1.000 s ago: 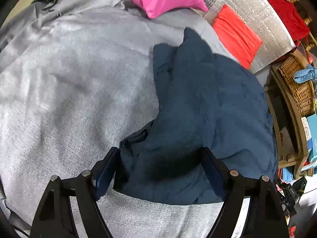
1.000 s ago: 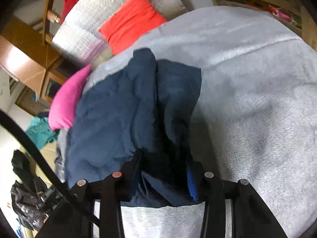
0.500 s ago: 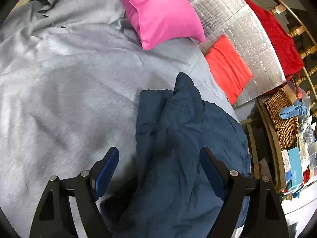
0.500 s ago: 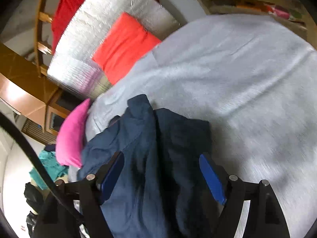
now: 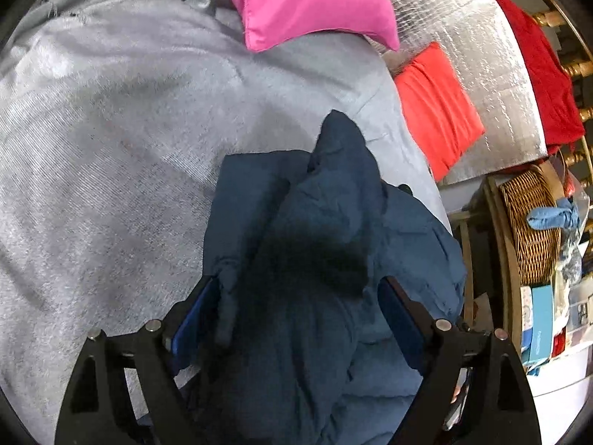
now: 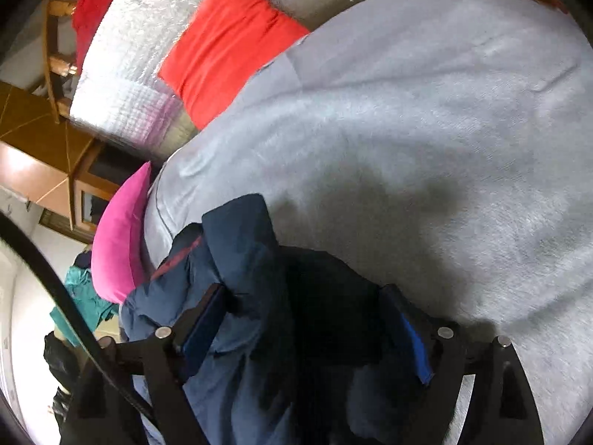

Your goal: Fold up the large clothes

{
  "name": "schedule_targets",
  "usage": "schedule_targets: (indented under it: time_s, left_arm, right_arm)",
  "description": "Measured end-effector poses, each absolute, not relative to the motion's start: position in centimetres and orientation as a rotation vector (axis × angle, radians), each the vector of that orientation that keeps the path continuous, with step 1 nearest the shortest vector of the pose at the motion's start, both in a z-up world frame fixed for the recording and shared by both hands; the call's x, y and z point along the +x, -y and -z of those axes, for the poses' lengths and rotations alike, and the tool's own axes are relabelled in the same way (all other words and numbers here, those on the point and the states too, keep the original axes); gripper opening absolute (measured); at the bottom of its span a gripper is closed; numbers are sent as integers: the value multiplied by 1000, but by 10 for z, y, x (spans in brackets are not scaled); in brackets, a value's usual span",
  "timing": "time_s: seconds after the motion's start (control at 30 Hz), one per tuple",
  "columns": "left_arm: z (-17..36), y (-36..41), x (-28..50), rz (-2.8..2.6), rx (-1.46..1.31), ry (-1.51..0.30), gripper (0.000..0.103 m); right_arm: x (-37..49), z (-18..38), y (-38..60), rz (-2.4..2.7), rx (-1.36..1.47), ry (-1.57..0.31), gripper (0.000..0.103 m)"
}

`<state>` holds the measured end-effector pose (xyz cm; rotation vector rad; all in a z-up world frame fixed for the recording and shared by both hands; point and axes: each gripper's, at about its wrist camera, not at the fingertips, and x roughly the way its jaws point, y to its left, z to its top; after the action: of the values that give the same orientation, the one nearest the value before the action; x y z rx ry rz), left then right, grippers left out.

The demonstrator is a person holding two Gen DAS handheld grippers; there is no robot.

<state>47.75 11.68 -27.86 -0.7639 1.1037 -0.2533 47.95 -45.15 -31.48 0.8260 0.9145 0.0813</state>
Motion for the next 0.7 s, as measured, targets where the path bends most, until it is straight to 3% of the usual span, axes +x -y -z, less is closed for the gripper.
schedule_targets:
  time_s: [0.03, 0.1, 0.13, 0.23, 0.27, 0.43, 0.53, 0.63, 0.7]
  left_arm:
    - [281, -117, 479, 248, -770, -1103, 87]
    - [284, -117, 482, 239, -781, -1086, 86]
    - [284, -115, 483, 237, -781, -1077, 86]
    - [279, -109, 483, 234, -758, -1044, 66]
    - [275, -107, 483, 245, -752, -1026, 66]
    - [278, -95, 486, 193, -661, -1034, 69]
    - [282, -85, 486, 126, -576, -1067, 80]
    - [274, -81, 481, 132, -565, -1082, 80]
    - [268, -85, 477, 134, -549, -1071, 80]
  right_arm:
    - [480, 314, 448, -96, 806, -914, 78]
    - [484, 314, 441, -124, 794, -936, 52]
    - [484, 313, 439, -136, 790, -935, 49]
    - [477, 302, 437, -167, 798, -905, 36]
    - [473, 295, 436, -181, 803, -883, 34]
    - [458, 281, 433, -170, 760, -830, 33]
    - [457, 305, 437, -89, 797, -911, 40]
    - [446, 289, 437, -65, 797, -887, 45]
    - [429, 272, 437, -39, 789, -841, 71]
